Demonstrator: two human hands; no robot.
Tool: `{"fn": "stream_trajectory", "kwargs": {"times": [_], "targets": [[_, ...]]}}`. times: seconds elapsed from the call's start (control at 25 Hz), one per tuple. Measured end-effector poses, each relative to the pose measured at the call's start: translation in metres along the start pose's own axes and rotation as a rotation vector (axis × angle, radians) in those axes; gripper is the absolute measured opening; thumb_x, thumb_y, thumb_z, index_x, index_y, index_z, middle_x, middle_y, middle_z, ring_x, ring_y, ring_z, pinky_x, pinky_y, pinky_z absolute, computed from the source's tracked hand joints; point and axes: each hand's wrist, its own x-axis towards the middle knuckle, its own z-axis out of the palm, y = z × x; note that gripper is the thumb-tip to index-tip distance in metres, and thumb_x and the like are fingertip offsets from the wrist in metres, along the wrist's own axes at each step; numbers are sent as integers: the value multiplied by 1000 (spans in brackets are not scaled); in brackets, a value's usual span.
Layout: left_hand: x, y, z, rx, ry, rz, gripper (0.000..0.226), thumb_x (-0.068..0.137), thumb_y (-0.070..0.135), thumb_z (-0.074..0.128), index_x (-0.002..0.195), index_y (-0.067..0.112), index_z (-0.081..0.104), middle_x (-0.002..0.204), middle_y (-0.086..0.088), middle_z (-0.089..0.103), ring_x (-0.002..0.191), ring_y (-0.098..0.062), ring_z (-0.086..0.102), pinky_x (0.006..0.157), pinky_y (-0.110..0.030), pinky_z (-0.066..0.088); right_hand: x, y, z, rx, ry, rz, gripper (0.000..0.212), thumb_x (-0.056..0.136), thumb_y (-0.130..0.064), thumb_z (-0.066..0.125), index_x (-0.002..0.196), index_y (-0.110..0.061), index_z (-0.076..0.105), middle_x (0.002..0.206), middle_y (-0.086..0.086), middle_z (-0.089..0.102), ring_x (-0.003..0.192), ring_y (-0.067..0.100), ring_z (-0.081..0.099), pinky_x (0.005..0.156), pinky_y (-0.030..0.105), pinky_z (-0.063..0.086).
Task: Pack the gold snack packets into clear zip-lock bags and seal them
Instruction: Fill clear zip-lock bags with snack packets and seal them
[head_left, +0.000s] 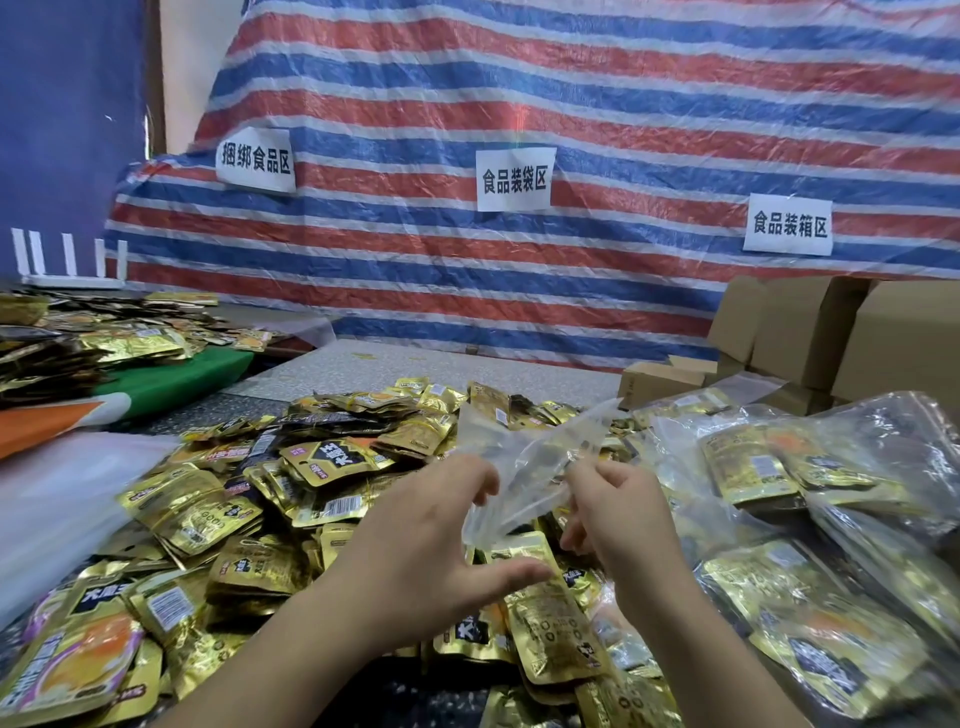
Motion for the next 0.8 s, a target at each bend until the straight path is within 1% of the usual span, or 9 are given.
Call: {"fn": "stream_trajectory", "kwargs": {"times": [0.08, 0.16, 0.2, 0.36, 0.48, 0.56, 0.68, 0.72, 0.8], "targets": [[3, -2, 0, 12, 32, 42, 57, 80, 79, 43, 102, 28, 55, 93, 22, 52, 81, 0, 51, 67, -16, 43, 1, -3, -3, 106, -9, 81, 43, 90, -14, 51, 46, -13, 49, 41, 7, 47, 43, 19, 47, 53, 32, 39], [6, -5, 0, -55, 112, 87, 47, 91, 58, 47, 94, 16, 67, 88, 10, 63, 78, -11, 59, 66, -33, 52, 2, -4, -4, 119, -18, 139, 46, 87, -12, 51, 41, -16, 48, 40, 7, 47, 44, 21, 50, 51, 29, 39], [6, -7, 0, -79, 168, 106, 42, 94, 49, 49, 89, 13, 70, 84, 6, 66, 75, -14, 61, 64, -36, 53, 2, -4, -5, 94, -24, 162, 44, 86, -10, 51, 42, -14, 48, 40, 8, 47, 45, 22, 52, 49, 27, 39], [7, -9, -1, -120, 322, 116, 31, 95, 34, 54, 94, 12, 76, 85, 4, 73, 77, -10, 67, 64, -32, 56, -1, -7, -3, 39, -105, 155, 37, 84, -5, 49, 47, -9, 47, 39, 8, 43, 45, 25, 59, 59, 33, 44], [8, -14, -5, -163, 412, 62, 31, 97, 30, 53, 100, 8, 74, 86, 5, 72, 74, -5, 66, 63, -26, 55, -3, -10, -1, 110, -156, 51, 64, 98, -29, 44, 37, -14, 52, 43, 9, 51, 52, 25, 59, 65, 37, 48], [9, -19, -9, -180, 471, 7, 29, 98, 28, 52, 103, 8, 73, 82, 9, 68, 73, 3, 62, 64, -14, 49, -1, -10, -4, 178, -93, 22, 69, 97, -44, 34, 39, -14, 56, 48, 10, 57, 56, 24, 57, 63, 35, 49], [10, -24, -10, -214, 528, -76, 25, 100, 22, 49, 97, 9, 71, 77, 15, 61, 68, 6, 56, 59, -7, 39, 7, 1, -12, -118, 98, -73, 39, 83, -33, 42, 53, -11, 52, 49, 1, 49, 52, 19, 45, 55, 32, 37], [10, -26, -9, -240, 539, -108, 26, 100, 21, 47, 95, 9, 69, 77, 13, 61, 67, 1, 57, 57, -13, 43, 10, 7, -13, -282, 121, -104, 32, 86, -27, 46, 58, -12, 50, 51, -3, 48, 51, 17, 42, 52, 29, 34], [10, -28, -7, -288, 556, -183, 28, 102, 23, 41, 92, 11, 65, 78, 8, 63, 67, -9, 59, 57, -34, 50, 14, 18, -11, -538, 105, -150, 19, 92, -25, 52, 77, -16, 59, 70, -7, 61, 60, 12, 54, 54, 29, 44]]}}
